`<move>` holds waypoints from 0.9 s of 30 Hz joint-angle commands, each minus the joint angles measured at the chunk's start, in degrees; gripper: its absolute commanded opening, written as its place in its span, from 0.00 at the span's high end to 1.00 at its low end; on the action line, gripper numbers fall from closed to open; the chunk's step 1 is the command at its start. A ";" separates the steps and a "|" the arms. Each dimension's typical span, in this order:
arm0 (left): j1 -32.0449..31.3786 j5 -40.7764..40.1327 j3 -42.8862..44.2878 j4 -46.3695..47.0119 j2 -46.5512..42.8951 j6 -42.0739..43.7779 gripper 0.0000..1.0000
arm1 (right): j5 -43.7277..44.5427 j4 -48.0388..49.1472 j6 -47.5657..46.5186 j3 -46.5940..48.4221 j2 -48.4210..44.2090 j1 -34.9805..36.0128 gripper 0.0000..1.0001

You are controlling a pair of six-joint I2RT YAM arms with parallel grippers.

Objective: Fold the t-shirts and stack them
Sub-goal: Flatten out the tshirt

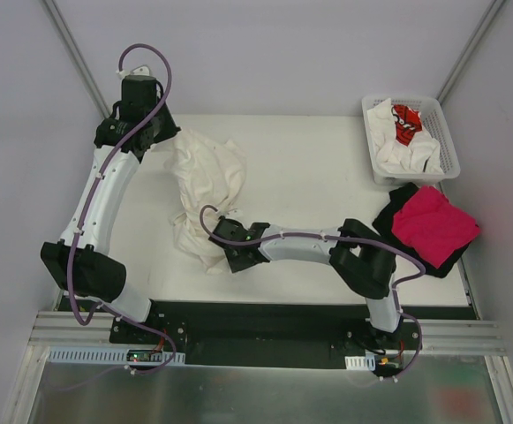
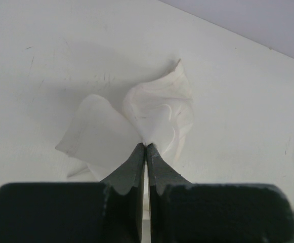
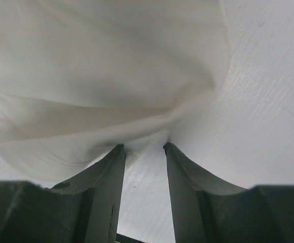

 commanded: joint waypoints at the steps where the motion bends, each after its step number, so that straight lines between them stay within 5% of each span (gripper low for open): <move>1: 0.88 -0.18 -0.08 2.41 -2.84 -0.63 1.00 | -1.12 -8.54 1.16 -0.20 3.82 1.48 0.59; 10: 1.14 -0.36 -0.43 2.41 -3.01 -0.71 1.00 | -0.77 -9.24 0.90 1.04 4.43 2.28 0.59; 16: 1.32 -0.45 -0.43 2.41 -3.28 -0.54 1.00 | -1.03 -8.80 1.16 0.69 4.87 2.19 0.88; 22: 1.49 -0.27 -0.51 2.41 -3.45 -0.54 1.00 | -0.77 -8.72 1.25 0.42 5.05 2.28 0.99; 27: 1.49 -0.36 -0.69 2.50 -3.37 -0.45 1.00 | 0.29 -8.19 1.43 -0.80 4.44 2.10 0.99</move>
